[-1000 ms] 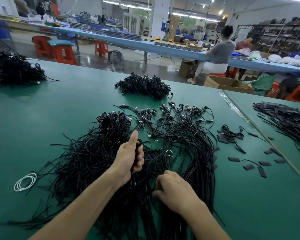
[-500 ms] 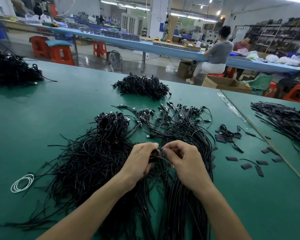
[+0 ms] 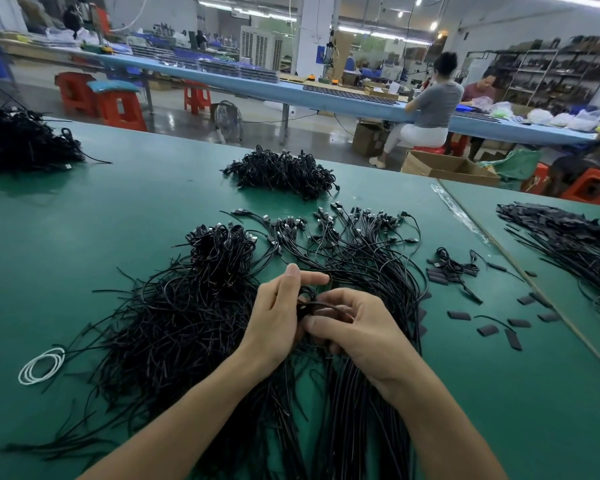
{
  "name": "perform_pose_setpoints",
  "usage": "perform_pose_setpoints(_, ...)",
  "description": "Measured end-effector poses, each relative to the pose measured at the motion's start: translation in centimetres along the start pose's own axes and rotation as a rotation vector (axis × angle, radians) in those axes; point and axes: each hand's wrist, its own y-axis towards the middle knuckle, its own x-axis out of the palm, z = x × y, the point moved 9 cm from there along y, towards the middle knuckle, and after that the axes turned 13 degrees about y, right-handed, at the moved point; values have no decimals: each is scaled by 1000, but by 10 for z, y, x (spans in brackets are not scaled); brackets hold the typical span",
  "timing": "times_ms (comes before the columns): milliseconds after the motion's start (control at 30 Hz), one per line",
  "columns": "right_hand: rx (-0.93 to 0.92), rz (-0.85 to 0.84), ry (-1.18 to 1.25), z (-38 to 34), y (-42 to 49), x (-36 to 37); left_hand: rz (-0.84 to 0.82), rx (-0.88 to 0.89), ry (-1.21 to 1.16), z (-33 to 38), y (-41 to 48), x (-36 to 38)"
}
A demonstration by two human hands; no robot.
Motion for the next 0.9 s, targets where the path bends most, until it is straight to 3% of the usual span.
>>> perform_pose_setpoints(133,2,77,-157,0,0,-5,76,0,86,-1,0,-5)
perform_pose_setpoints(267,-166,124,-461,-15,-5,0,117,14,193,-2,2,-9)
perform_pose_setpoints(500,-200,154,-453,-17,-9,4,56,-75,317,-16,5,-6)
perform_pose_setpoints(767,-247,270,-515,-17,-20,12,140,-207,28,-28,7,-4)
perform_pose_setpoints(900,-412,201,-893,-30,-31,35,103,-290,-58,-30,2,1)
